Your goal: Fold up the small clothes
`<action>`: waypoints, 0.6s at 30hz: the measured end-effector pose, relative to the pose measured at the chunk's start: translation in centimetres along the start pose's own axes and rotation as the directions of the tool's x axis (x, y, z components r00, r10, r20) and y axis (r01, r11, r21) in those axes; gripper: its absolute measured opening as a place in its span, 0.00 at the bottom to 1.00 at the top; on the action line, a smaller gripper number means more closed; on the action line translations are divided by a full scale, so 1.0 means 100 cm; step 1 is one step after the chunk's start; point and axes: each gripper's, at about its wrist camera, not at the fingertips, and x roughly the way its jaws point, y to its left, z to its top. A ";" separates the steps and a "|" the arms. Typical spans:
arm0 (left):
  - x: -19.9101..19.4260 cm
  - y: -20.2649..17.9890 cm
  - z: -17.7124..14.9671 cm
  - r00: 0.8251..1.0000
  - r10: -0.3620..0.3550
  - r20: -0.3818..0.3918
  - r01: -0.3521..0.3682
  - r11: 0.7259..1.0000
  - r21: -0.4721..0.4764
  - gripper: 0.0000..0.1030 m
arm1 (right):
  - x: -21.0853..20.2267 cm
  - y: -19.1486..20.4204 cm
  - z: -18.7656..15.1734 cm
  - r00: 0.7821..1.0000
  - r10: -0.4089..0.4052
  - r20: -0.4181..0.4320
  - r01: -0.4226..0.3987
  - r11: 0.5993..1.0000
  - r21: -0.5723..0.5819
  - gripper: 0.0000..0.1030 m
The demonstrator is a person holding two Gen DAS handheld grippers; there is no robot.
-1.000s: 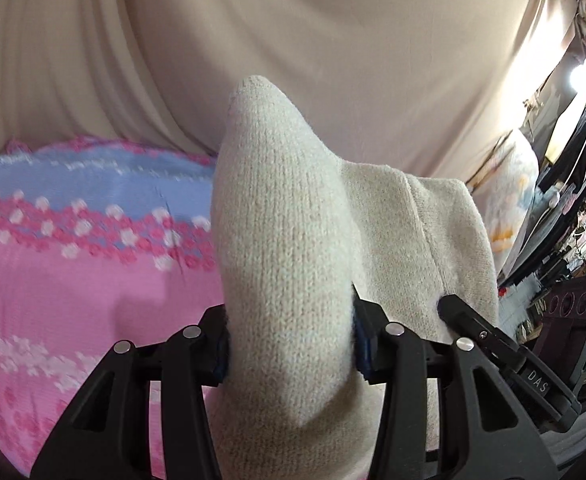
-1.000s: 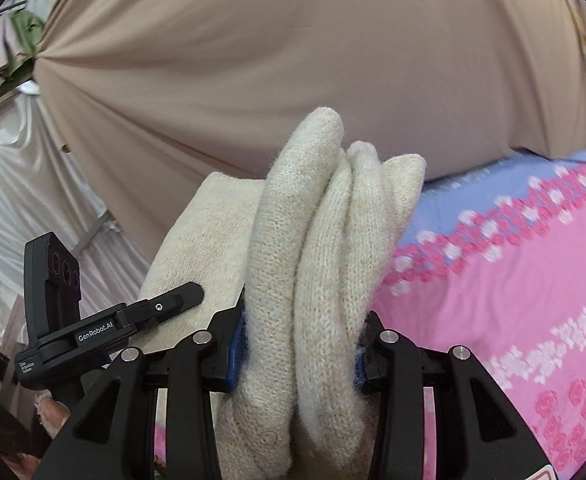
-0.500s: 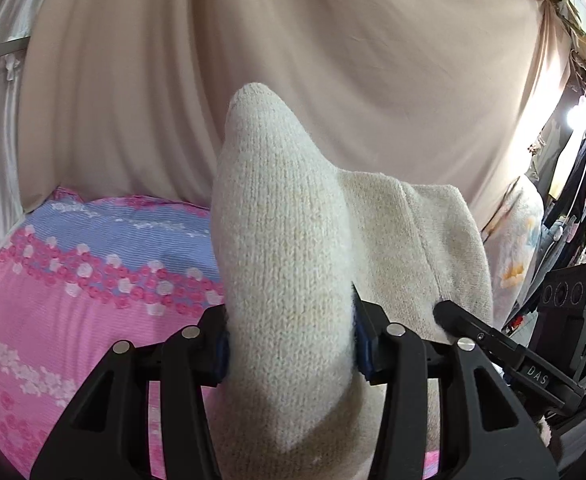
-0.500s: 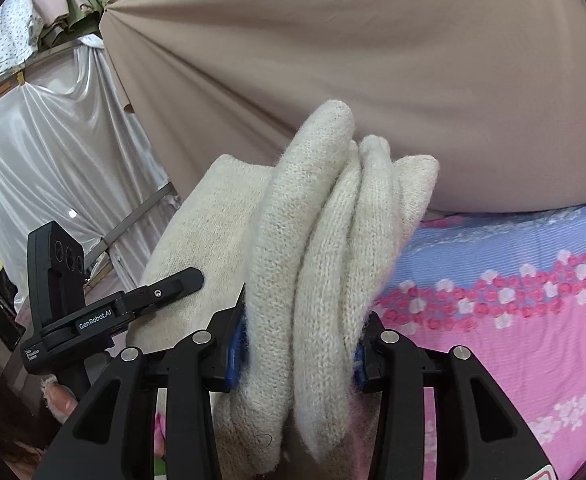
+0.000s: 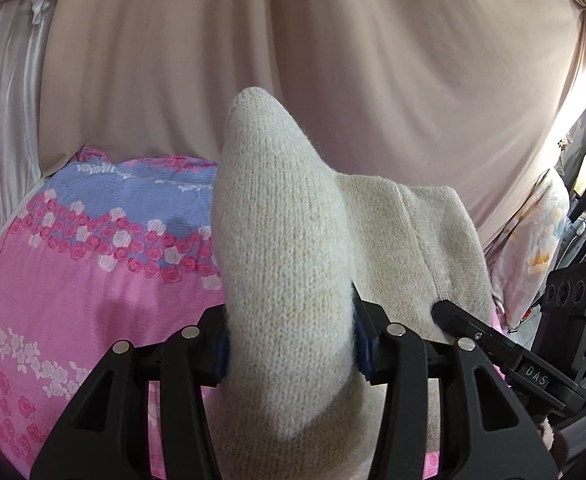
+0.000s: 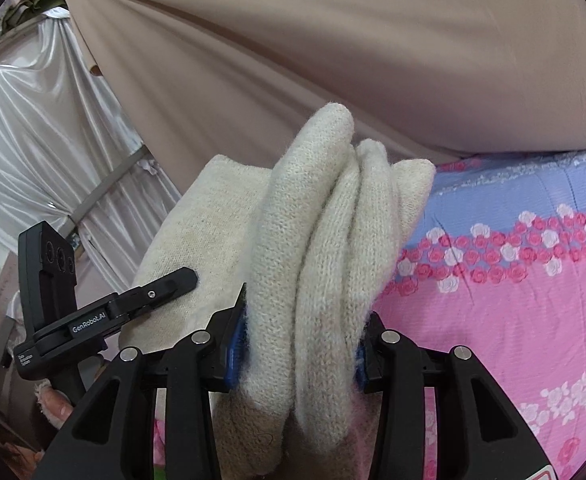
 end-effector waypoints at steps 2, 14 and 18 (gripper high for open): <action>0.015 0.014 -0.009 1.000 0.027 0.003 -0.027 1.000 -0.011 0.62 | 0.024 -0.019 -0.013 0.999 -0.025 -0.021 0.026 0.999 0.039 0.51; 0.049 0.072 -0.095 0.955 0.285 -0.085 -0.287 0.958 -0.006 0.62 | 0.053 -0.033 -0.076 0.969 -0.205 -0.138 0.208 0.978 0.001 0.19; 0.063 0.046 -0.088 0.970 0.217 -0.111 -0.216 0.976 0.020 0.69 | 0.103 -0.025 -0.083 0.943 -0.240 -0.229 0.230 0.971 -0.071 0.18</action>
